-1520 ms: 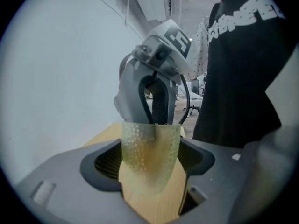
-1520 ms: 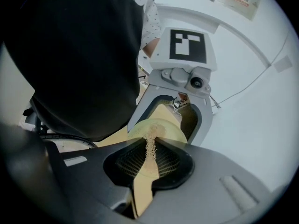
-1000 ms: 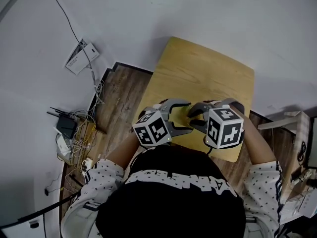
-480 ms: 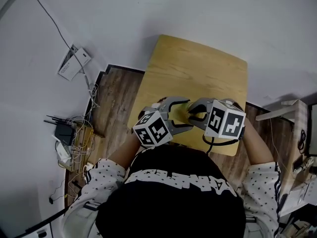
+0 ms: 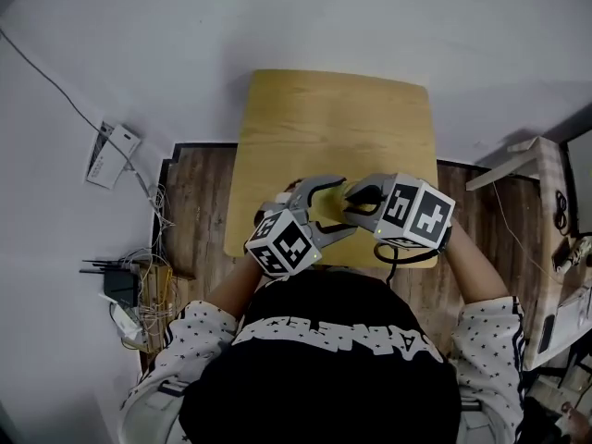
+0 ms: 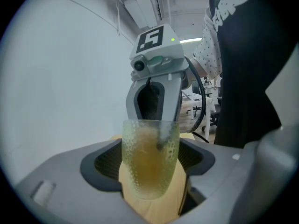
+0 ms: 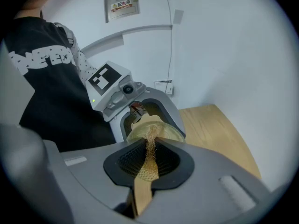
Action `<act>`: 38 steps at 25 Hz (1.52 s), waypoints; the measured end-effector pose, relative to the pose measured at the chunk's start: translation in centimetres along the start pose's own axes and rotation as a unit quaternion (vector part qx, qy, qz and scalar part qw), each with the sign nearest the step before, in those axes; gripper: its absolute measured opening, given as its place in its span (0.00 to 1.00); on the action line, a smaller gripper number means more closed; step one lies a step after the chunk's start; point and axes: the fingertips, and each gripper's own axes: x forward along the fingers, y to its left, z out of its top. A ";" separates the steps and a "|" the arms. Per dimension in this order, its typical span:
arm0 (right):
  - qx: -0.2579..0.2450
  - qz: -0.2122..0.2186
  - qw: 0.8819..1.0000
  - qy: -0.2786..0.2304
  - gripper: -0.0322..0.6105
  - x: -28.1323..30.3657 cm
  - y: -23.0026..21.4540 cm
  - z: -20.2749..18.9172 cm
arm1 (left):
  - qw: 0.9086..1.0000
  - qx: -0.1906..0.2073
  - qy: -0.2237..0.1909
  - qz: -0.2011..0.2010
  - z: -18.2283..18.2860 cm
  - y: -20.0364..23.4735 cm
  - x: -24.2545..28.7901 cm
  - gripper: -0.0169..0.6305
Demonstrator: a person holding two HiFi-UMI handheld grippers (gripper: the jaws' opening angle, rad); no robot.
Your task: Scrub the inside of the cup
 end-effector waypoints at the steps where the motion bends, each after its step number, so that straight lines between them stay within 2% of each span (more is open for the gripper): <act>1: 0.017 -0.006 1.000 -0.005 0.13 -0.2 -0.2 -0.3 | 1.000 0.005 -0.001 -0.002 0.1 -0.1 0.4 0.59; 6: 0.096 -0.029 0.995 -0.029 0.13 -1.3 -0.8 -1.7 | 0.999 0.021 -0.013 -0.021 0.9 -0.7 2.1 0.59; 15: 0.185 -0.065 0.978 -0.067 0.13 -2.9 -1.5 -3.5 | 0.998 0.045 -0.019 -0.032 2.0 -1.4 4.1 0.59; 23: 0.270 -0.075 0.952 -0.121 0.13 -3.8 -2.0 -4.1 | 0.997 0.069 -0.017 -0.028 2.5 -1.7 4.9 0.59; 30: 0.341 -0.070 0.920 -0.178 0.13 -4.3 -2.4 -4.1 | 0.996 0.087 -0.013 -0.016 2.6 -1.5 5.0 0.59; 34: 0.364 -0.070 0.907 -0.197 0.13 -4.2 -2.6 -4.3 | 0.995 0.095 -0.004 -0.011 2.4 -1.5 5.2 0.59; 38: 0.398 -0.060 0.887 -0.225 0.13 -4.6 -2.9 -4.4 | 0.995 0.101 0.000 -0.008 2.4 -1.4 5.4 0.59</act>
